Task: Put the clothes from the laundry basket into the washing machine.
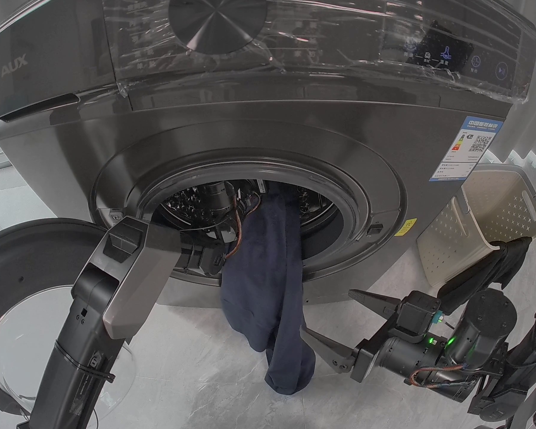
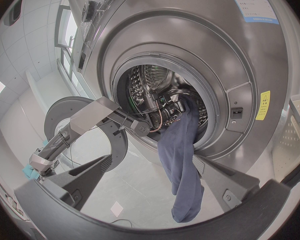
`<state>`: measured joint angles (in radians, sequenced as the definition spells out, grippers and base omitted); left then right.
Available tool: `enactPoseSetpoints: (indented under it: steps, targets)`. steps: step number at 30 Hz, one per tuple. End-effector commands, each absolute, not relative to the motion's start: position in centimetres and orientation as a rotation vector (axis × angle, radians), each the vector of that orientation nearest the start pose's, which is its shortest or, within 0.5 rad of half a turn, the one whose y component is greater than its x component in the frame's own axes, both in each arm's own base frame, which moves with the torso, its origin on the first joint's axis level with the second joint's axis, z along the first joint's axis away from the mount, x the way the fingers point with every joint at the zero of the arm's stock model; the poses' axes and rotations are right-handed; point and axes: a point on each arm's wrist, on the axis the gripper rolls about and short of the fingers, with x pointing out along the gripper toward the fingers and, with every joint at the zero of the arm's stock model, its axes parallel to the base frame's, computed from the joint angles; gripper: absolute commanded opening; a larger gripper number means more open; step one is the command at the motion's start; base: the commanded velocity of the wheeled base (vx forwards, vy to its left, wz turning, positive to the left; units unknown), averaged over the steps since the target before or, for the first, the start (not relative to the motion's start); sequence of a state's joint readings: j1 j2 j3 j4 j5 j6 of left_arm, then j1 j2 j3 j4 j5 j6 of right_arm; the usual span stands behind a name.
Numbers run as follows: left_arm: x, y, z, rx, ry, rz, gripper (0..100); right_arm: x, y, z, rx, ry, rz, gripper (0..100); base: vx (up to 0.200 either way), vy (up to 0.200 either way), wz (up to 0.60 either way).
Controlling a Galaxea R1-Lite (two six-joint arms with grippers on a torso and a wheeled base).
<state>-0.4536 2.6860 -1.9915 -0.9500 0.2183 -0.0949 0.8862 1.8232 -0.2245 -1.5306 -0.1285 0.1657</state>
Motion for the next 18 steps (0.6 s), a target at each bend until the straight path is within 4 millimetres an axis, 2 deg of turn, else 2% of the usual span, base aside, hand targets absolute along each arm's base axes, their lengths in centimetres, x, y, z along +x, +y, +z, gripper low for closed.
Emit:
enactPoseSetpoints:
  steps: [1, 10, 11, 18]
  targets:
    - [49.2, -24.0, 9.6, -0.163, -0.186, -0.254, 100, 15.9, 19.1, 10.6, 0.122, 0.126, 0.752, 100, 0.0, 0.0, 0.0]
    - [46.0, -24.2, 9.8, -0.123, -0.075, -0.298, 100, 15.9, 19.0, 10.6, 0.123, 0.124, 0.75, 100, 0.0, 0.0, 0.0]
    - [44.7, -24.1, 10.0, -0.11, -0.034, -0.318, 100, 15.9, 19.0, 10.6, 0.123, 0.124, 0.75, 100, 0.0, 0.0, 0.0]
    - [40.0, -24.6, 9.7, -0.067, 0.087, -0.426, 100, 15.9, 19.1, 10.7, 0.124, 0.123, 0.752, 100, 0.0, 0.0, 0.0]
